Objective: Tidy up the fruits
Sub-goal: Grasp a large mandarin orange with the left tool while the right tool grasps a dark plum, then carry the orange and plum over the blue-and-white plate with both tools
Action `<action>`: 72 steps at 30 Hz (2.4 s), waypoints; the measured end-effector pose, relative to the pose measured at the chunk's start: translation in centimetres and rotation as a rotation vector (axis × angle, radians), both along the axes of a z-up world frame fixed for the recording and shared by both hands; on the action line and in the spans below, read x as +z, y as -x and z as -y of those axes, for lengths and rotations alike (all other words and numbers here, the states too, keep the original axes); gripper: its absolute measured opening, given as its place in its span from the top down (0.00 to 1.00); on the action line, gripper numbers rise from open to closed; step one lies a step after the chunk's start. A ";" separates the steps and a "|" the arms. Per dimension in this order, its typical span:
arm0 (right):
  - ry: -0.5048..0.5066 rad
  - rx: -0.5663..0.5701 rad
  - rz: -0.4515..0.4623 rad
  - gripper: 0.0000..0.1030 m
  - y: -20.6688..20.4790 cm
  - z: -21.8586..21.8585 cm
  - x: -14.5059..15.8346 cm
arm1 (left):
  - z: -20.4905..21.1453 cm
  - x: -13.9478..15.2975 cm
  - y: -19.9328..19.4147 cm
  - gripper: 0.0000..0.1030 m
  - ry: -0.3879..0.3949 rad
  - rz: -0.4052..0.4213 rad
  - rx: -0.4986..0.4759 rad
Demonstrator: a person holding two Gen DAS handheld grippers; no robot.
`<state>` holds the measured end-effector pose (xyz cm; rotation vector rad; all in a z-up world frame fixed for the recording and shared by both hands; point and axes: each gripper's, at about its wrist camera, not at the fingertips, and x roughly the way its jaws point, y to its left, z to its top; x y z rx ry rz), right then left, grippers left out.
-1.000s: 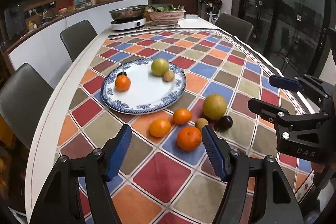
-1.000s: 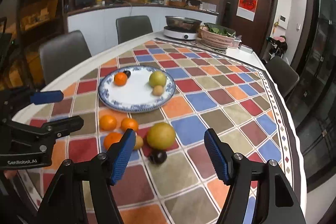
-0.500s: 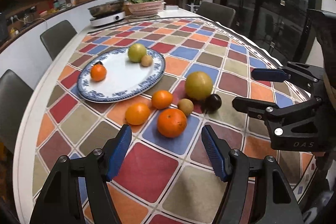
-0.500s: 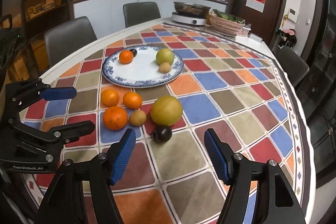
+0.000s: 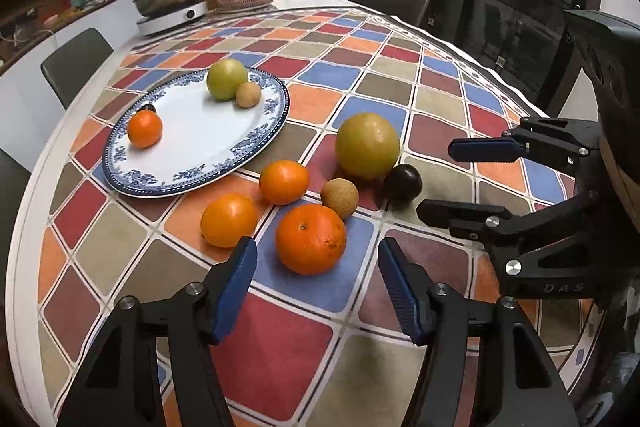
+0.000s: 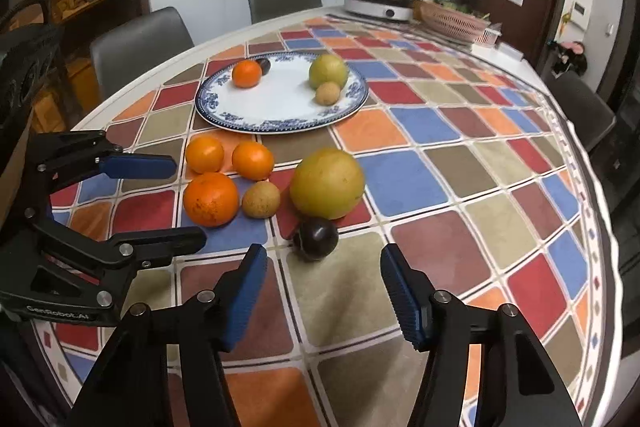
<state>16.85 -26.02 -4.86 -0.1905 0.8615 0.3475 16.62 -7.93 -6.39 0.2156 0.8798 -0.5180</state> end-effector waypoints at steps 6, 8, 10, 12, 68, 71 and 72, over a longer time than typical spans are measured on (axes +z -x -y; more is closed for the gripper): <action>-0.025 0.000 -0.035 0.46 -1.0 -0.2 -1.0 | 0.0 -0.4 -1.0 0.44 0.017 -0.034 0.006; -0.037 -0.006 -0.051 0.46 -1.4 -0.2 -1.3 | 0.0 -0.5 -1.3 0.46 0.032 -0.050 0.010; -0.043 -0.015 -0.061 0.50 -1.7 -0.1 -1.5 | 0.0 -0.7 -1.6 0.47 0.037 -0.062 0.018; -0.048 -0.018 -0.069 0.52 -2.0 0.0 -1.7 | 0.0 -1.0 -1.8 0.50 0.035 -0.070 0.022; -0.150 -0.008 0.041 0.71 0.5 -2.6 4.5 | -3.5 5.3 1.1 0.61 0.068 0.058 0.205; -0.151 -0.003 0.058 0.71 0.4 -2.9 5.2 | -3.9 5.9 1.0 0.61 0.066 0.077 0.215; -0.154 -0.001 0.063 0.71 0.3 -3.1 5.4 | -4.0 6.2 0.9 0.61 0.065 0.087 0.221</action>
